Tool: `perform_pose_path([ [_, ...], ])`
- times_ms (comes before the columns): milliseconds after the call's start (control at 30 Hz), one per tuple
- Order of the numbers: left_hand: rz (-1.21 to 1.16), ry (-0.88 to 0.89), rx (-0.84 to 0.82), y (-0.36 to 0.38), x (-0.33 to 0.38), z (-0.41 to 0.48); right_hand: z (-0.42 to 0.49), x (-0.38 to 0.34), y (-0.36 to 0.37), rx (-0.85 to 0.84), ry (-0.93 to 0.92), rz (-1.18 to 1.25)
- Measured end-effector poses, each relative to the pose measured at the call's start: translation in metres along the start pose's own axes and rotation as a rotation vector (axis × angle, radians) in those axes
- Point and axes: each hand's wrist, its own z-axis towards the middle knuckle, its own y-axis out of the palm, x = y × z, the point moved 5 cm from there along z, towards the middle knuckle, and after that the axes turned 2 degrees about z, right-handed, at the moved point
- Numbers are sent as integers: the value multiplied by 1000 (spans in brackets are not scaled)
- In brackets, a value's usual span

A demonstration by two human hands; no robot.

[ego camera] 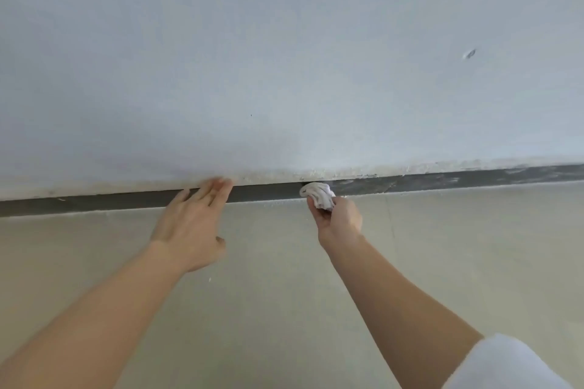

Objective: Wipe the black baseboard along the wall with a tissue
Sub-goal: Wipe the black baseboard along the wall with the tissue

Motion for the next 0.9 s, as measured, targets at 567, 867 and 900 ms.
perform_pose_path([
  [567, -292, -365, -93, 0, 44, 4, -1, -3, 9, -245, 169, -176],
  [867, -38, -332, 147, -3, 47, 14, 37, -55, -50, -108, -58, 191],
  [900, -24, -306, 188, -4, 49, 15, 39, -55, -56, -112, -68, 194],
])
